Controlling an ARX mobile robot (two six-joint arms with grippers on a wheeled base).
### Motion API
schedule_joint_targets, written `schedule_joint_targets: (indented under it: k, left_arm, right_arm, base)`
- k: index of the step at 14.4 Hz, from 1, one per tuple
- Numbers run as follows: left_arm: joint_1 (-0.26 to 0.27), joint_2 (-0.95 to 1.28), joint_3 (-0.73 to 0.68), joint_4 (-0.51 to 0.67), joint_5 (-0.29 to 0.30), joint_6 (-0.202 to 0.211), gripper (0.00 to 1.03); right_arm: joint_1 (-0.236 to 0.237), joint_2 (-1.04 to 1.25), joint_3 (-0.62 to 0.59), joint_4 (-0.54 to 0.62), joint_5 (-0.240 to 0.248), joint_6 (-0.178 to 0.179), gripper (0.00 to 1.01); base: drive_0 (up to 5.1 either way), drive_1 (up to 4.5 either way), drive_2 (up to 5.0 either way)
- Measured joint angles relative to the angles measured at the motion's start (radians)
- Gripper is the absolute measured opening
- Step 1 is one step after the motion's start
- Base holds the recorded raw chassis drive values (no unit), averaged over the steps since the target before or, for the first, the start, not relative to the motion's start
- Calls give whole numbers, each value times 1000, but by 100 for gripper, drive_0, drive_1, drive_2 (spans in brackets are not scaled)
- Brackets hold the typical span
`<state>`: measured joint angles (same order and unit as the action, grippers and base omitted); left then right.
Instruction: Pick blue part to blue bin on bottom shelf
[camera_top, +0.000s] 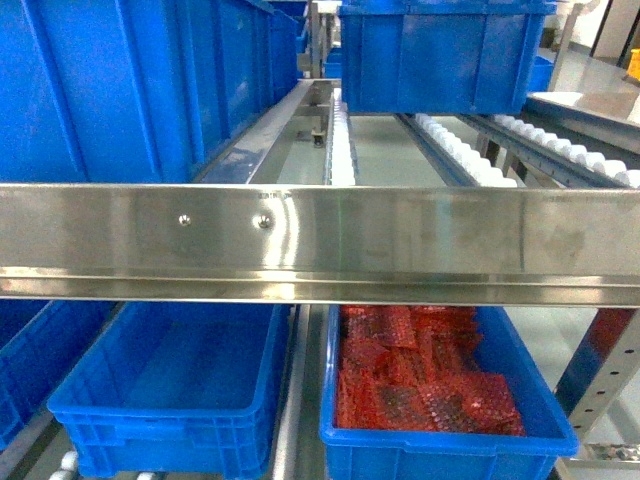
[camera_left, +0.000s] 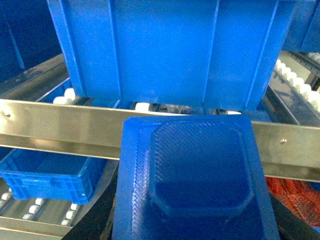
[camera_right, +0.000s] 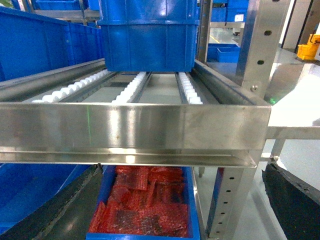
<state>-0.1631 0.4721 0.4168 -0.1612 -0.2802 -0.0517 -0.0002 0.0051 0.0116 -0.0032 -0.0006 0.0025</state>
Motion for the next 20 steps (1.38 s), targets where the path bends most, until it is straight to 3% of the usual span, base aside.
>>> schedule_joint_targets:
  k: [20]
  left_arm:
    - [0, 0, 0, -5, 0, 0, 43]
  right_arm:
    - [0, 0, 0, -4, 2, 1, 98]
  base:
    - [0, 0, 0]
